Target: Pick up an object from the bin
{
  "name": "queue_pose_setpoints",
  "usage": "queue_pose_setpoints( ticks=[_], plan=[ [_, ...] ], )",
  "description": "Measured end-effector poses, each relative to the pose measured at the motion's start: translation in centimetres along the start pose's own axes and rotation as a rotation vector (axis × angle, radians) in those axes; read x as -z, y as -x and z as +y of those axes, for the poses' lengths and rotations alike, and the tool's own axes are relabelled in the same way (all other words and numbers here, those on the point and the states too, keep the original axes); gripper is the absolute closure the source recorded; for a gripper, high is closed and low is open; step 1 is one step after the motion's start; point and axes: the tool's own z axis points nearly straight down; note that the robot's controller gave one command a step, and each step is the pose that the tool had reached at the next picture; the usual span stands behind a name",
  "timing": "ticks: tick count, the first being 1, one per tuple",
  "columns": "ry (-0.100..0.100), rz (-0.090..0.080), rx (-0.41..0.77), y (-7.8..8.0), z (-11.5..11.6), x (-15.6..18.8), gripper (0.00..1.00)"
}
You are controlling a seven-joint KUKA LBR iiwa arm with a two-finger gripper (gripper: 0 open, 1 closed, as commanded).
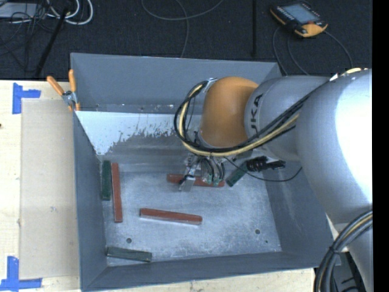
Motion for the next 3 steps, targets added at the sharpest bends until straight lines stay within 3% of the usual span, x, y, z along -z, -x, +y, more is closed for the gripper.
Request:
queue_pose_setpoints(
  ticks=[1,2,3],
  plan=[
    [0.000,0.000,-0.001,0.0,0.0,0.0,1.00],
    [0.000,0.001,0.005,-3.0,0.4,13.8,1.00],
    [0.000,0.001,0.004,-3.0,0.4,13.8,0.00]
  ],
)
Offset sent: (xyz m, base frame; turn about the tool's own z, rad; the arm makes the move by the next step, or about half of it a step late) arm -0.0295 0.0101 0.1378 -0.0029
